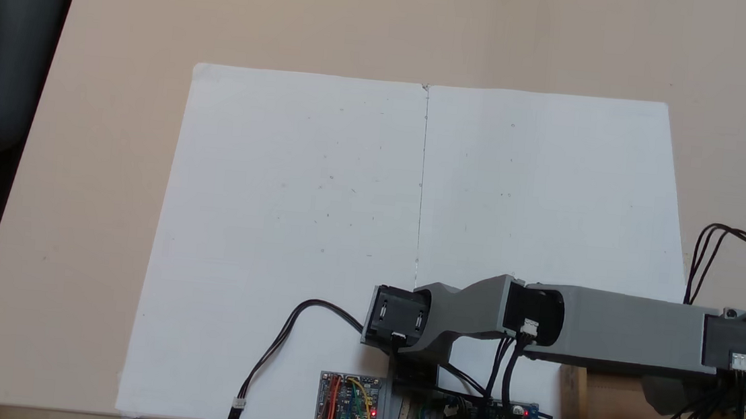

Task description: Grasp a green dice and put it in the bin.

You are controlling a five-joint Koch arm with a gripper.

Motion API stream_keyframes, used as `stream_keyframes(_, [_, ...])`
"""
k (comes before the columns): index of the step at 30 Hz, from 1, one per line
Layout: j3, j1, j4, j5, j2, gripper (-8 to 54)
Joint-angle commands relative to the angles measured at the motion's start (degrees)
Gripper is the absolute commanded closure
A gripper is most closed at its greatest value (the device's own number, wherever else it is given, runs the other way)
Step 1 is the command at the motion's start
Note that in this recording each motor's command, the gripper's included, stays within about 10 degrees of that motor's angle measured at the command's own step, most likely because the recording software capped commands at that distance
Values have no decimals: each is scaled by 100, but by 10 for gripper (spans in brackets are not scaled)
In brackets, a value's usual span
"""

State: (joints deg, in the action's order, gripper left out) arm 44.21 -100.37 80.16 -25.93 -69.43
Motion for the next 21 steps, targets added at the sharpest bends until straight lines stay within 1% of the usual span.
stream_keyframes(1, [-62,-220,-141,-809,-26,326])
stream_keyframes(10, [360,-308,-316,-896,9,323])
stream_keyframes(11, [431,-308,-422,-896,0,301])
stream_keyframes(12, [501,-308,-501,-888,-9,236])
stream_keyframes(13, [598,-308,-519,-888,-9,143])
stream_keyframes(14, [686,-308,-606,-888,-18,121])
stream_keyframes(17, [729,-308,-668,-888,-26,13])
stream_keyframes(18, [729,-308,-686,-888,-26,-11])
stream_keyframes(21, [729,-308,-703,-888,-26,4])
